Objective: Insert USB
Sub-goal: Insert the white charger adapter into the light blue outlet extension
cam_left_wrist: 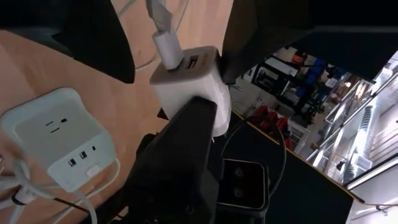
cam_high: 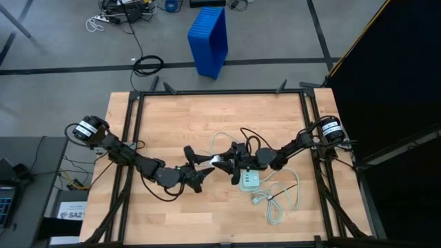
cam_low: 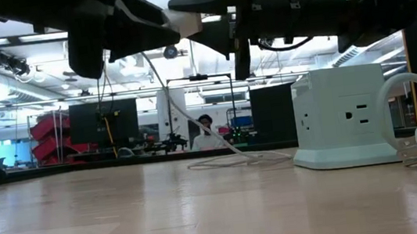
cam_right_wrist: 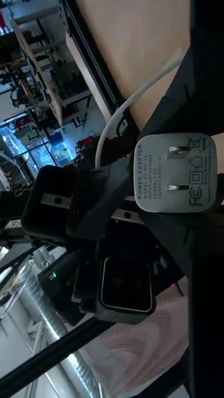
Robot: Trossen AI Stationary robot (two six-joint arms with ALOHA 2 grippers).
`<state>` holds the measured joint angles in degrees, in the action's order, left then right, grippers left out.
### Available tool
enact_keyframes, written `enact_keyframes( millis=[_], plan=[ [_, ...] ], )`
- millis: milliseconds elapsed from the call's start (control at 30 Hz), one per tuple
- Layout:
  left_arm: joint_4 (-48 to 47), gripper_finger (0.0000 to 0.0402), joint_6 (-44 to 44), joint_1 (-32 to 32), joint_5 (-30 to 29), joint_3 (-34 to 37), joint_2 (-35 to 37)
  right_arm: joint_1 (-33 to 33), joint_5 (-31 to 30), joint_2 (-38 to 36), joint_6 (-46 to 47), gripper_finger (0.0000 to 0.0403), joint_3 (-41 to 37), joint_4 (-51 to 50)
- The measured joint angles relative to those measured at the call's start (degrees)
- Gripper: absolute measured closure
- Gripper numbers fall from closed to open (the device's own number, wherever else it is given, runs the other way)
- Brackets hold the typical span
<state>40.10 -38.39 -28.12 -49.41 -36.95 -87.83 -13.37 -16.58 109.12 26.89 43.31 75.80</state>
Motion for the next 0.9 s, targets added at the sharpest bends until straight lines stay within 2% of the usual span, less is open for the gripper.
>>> enact_keyframes(
  millis=[167,367,467,733,900],
  plan=[
    [1.1,0.0207,0.0,0.0,-0.2,0.0,0.0,0.0,-0.1,0.0,0.0,0.0285,0.0,0.0],
    [2.1,0.0262,-0.3,0.0,-0.5,0.0,0.0,0.0,-0.2,-0.1,0.4,0.0286,0.0,-0.1],
    [1.8,0.0275,-0.4,0.3,-0.5,0.1,0.0,0.0,-0.3,-0.1,0.9,0.0286,0.0,-0.2],
    [3.5,0.0226,0.9,1.3,1.1,0.1,0.0,0.0,0.1,-0.1,0.4,0.0286,-0.1,-0.1],
    [3.9,0.0224,1.3,1.6,2.1,0.0,0.0,0.1,0.2,-0.1,1.1,0.0287,0.0,-0.3]
  ],
)
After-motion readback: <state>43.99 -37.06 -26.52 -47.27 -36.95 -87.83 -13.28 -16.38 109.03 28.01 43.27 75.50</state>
